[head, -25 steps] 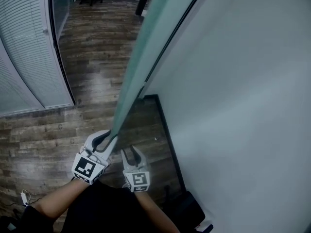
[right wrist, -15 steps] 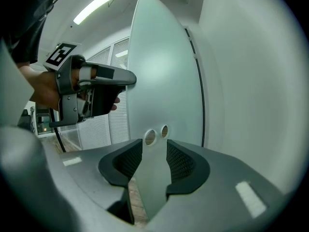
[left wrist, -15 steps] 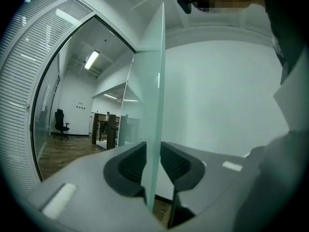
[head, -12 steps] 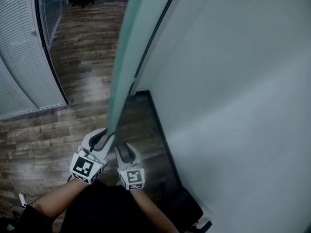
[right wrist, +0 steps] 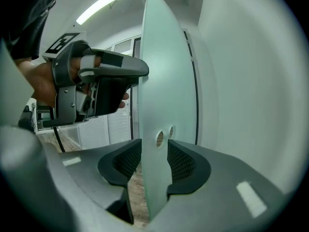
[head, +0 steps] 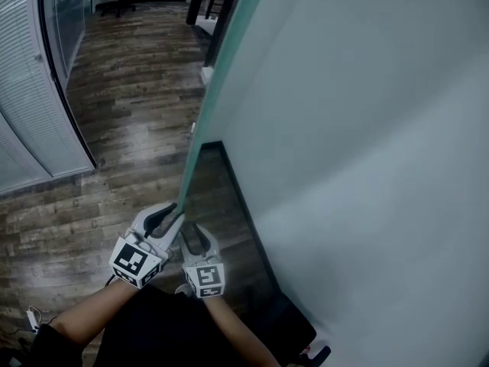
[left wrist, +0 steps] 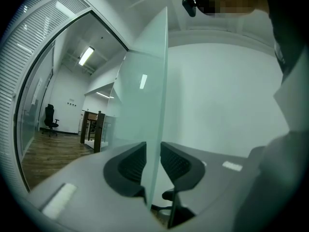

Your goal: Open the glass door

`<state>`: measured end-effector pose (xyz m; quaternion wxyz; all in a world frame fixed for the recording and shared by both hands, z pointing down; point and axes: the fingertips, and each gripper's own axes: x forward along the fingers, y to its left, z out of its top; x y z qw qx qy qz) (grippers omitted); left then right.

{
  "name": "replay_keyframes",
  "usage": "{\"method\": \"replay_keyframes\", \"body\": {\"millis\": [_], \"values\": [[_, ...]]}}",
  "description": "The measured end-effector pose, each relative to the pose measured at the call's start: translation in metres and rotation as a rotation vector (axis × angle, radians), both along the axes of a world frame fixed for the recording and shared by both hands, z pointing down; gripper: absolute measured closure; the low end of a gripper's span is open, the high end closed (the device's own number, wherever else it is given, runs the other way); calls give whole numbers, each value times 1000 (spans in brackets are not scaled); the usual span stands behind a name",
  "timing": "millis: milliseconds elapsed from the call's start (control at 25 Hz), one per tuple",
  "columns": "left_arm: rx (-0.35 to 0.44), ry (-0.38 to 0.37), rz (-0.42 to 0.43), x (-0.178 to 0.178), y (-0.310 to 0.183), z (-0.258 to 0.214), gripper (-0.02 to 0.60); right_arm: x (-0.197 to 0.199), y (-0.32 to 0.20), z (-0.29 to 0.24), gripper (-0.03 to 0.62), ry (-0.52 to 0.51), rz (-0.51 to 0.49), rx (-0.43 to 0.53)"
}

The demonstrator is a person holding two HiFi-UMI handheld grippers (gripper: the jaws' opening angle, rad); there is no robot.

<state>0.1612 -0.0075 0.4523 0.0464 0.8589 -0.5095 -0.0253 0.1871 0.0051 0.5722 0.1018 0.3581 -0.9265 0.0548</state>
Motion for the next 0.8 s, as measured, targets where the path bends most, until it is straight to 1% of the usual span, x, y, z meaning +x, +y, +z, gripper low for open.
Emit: {"method": "replay_keyframes", "body": {"millis": [200,360,440,480,600,760,800], "values": [[23,-15,27,34,-7,4,489,25,-13,3,439,-24,34,7],[19,-20,60,58,-9,1,486,47,-16,-1,444,-53,69,13],[20,-25,78,69,-12,2,486,57,-18,-2,424,-81,76,15],[21,-31,87,74,-14,3,485,60,-20,-3,424,-88,78,21],[14,-43,104,87,-20,5,484,69,-30,-5,425,-84,92,34],[20,-33,139,109,-26,4,480,85,-44,-5,427,-74,109,41],[29,-40,154,114,-27,4,480,88,-45,-5,444,-71,110,45]]}}
